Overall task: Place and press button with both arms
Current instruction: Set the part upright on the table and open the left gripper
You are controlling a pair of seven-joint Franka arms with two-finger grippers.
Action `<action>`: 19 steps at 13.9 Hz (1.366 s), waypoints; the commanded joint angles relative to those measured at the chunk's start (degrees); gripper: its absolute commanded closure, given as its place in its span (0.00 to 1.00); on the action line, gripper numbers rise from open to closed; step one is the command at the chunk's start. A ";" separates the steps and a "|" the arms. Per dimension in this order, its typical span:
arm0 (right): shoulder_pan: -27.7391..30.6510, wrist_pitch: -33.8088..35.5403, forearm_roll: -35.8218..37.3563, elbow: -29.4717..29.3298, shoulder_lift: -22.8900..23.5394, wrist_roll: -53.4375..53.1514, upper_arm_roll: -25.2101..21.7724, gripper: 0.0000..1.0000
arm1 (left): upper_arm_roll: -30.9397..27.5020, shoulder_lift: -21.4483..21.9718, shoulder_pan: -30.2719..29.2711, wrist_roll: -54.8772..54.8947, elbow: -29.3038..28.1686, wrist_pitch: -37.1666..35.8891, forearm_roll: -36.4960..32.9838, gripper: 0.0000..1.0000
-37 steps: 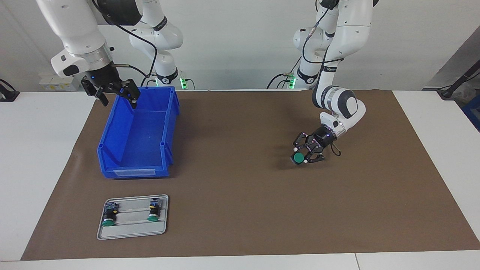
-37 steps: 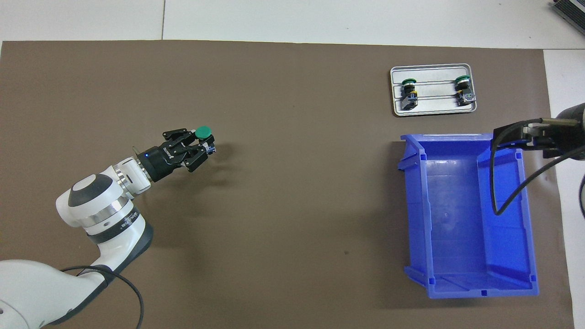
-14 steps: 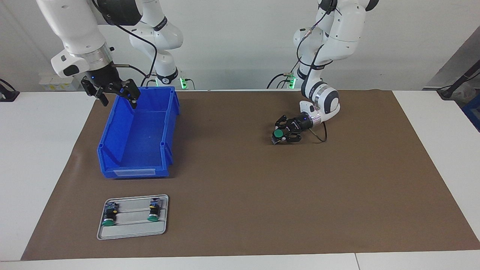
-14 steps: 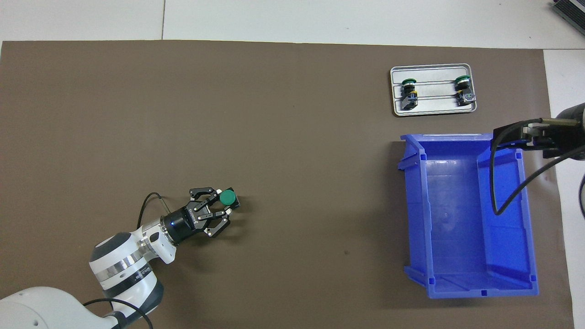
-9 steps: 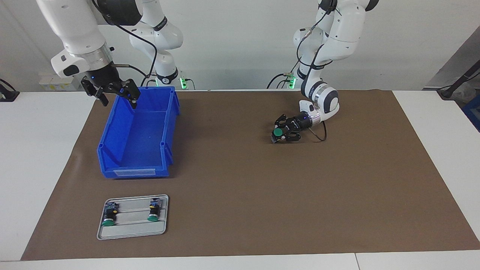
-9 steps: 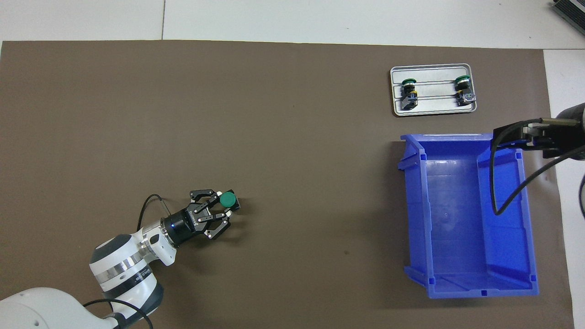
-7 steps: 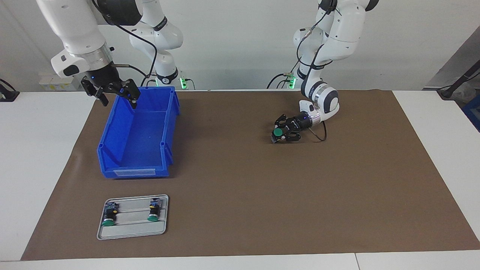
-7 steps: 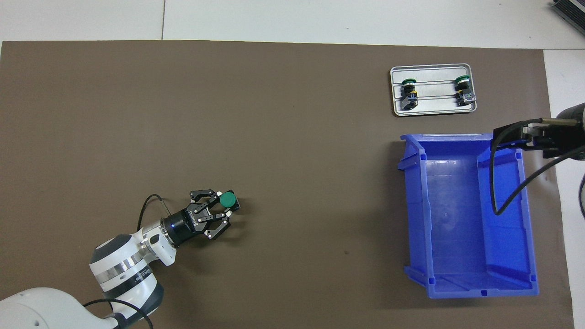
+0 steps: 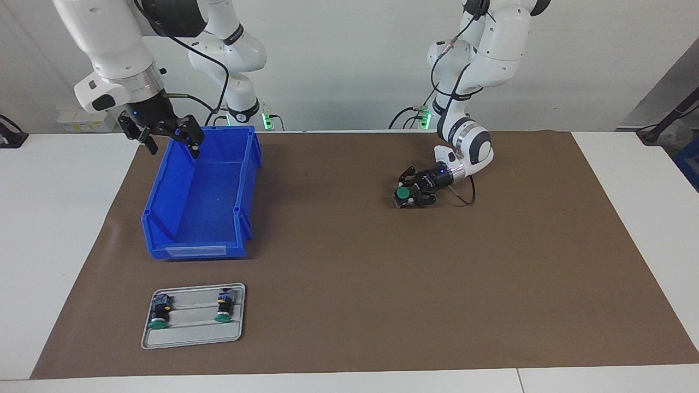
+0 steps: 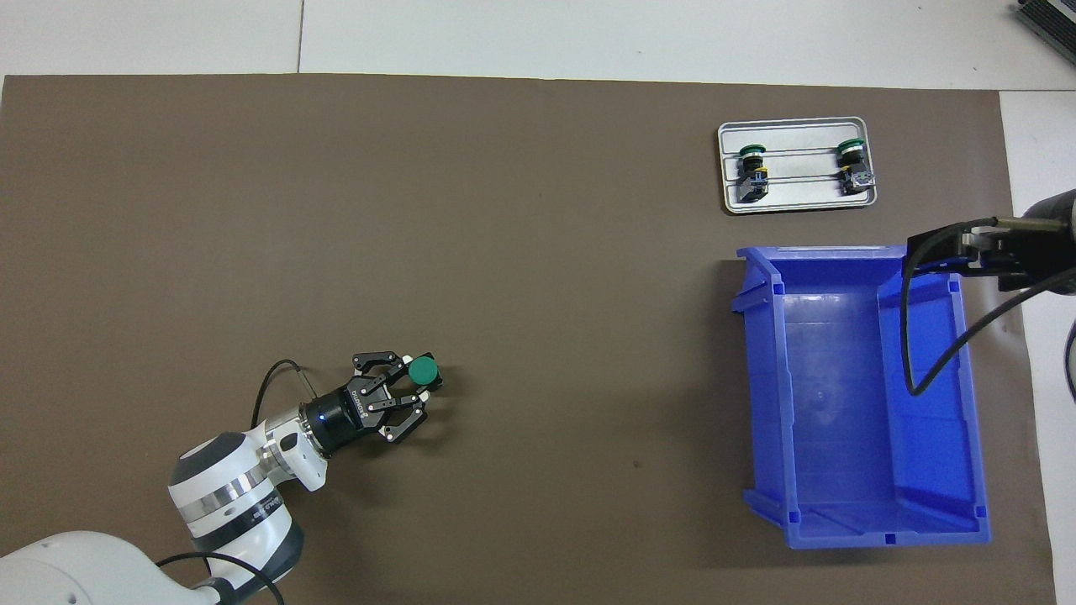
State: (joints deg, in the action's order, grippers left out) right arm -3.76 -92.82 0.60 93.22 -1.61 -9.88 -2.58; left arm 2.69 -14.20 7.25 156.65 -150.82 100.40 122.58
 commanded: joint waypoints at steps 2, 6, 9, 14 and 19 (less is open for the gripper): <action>0.07 -0.96 0.63 1.62 -1.29 -0.49 0.21 0.00 | -0.58 -0.04 1.89 5.68 -1.76 2.16 1.08 0.96; 0.07 -0.96 0.72 1.62 -1.21 -0.49 0.21 0.00 | -0.58 -0.04 1.89 6.21 -2.81 2.34 0.64 0.91; 0.07 -0.96 0.63 1.62 -1.29 -0.49 0.21 0.00 | -0.58 -0.04 1.81 6.38 -3.07 2.34 0.55 0.83; 0.07 -0.96 0.63 1.62 -1.29 -0.49 0.21 0.00 | -0.58 -0.04 1.89 6.38 -3.51 2.86 0.55 0.67; 0.07 -0.88 0.72 1.62 -1.29 -0.49 0.21 0.00 | -0.58 -0.04 1.98 7.08 -3.78 3.92 0.47 0.52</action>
State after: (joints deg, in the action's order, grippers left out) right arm -3.76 -92.82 0.60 93.22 -1.61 -9.88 -2.58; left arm 2.74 -13.44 7.50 157.08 -152.07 100.79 122.56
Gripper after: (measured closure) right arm 0.000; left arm 0.546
